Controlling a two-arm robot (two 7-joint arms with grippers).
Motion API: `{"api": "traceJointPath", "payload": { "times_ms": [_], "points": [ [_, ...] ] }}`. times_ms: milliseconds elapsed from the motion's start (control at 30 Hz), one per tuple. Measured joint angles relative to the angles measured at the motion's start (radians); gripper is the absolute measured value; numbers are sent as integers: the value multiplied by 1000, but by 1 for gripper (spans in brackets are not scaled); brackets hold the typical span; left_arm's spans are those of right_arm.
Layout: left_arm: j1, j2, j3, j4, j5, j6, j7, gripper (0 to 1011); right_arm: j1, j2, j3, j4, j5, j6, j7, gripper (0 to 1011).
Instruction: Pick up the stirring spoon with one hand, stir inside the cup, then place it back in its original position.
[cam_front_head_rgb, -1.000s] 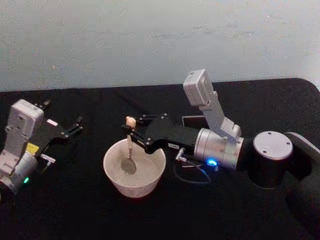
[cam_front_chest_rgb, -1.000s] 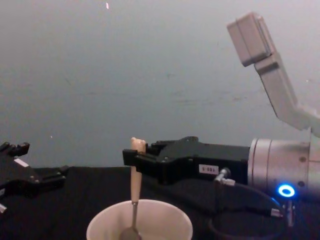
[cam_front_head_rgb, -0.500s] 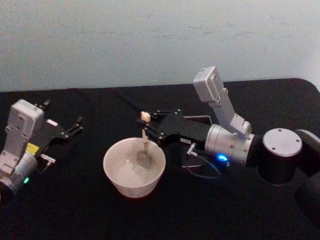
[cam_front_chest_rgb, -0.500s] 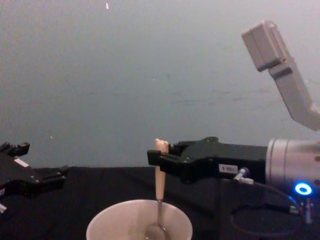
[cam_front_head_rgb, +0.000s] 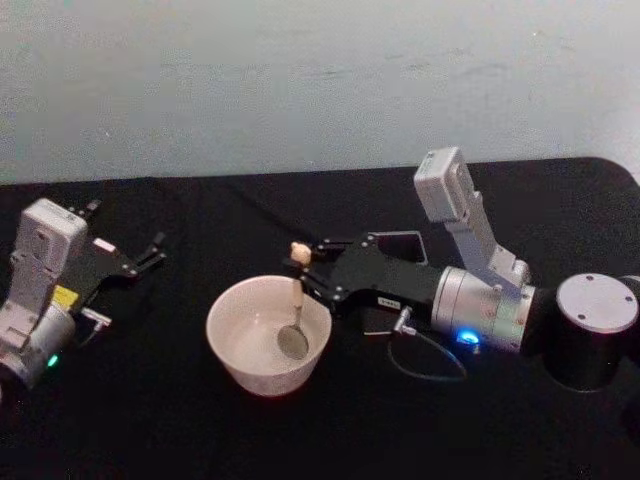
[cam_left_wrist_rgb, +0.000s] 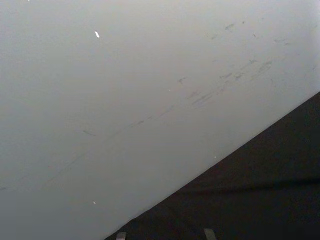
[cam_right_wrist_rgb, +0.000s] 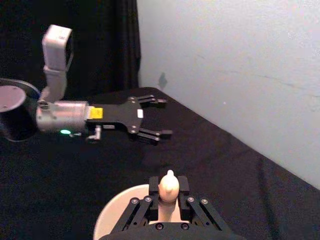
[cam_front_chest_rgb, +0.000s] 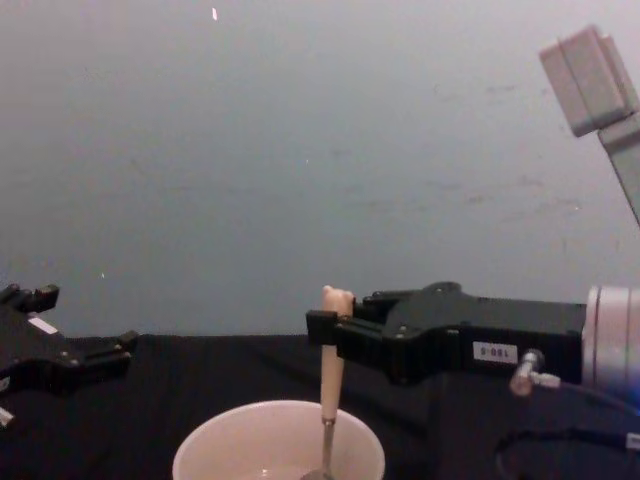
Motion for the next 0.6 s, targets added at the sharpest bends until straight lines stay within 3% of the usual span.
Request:
{"api": "traceJointPath", "payload": {
  "times_ms": [600],
  "points": [
    [0,0,0,0,0,0,0,1001,1,-21,1,-28,40,9,-34,221]
  ]
}}
